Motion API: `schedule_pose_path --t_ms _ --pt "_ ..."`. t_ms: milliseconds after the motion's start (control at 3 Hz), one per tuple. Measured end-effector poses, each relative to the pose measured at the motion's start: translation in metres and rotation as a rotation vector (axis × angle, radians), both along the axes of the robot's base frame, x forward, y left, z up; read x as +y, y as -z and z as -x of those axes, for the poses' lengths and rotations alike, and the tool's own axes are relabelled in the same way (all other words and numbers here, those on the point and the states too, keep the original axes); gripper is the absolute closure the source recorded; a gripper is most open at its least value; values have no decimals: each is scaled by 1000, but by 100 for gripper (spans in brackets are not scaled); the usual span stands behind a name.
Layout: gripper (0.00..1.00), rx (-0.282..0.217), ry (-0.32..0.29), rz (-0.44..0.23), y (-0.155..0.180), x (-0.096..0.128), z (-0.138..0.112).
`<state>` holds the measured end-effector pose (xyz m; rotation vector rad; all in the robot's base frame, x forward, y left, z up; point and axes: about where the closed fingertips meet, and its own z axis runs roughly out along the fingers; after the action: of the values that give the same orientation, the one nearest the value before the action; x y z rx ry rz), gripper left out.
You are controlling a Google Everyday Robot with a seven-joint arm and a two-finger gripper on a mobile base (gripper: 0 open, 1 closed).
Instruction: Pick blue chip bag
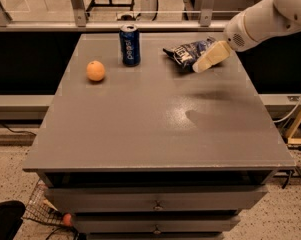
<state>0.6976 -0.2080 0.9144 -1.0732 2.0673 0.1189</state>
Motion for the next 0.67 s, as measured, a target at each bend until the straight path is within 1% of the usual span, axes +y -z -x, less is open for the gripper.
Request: schedule_pose_path --t_ms 333,667 --pt "0 15 -9 -85 20 14 -37" --pt "0 17 -25 -141 35 25 -63"
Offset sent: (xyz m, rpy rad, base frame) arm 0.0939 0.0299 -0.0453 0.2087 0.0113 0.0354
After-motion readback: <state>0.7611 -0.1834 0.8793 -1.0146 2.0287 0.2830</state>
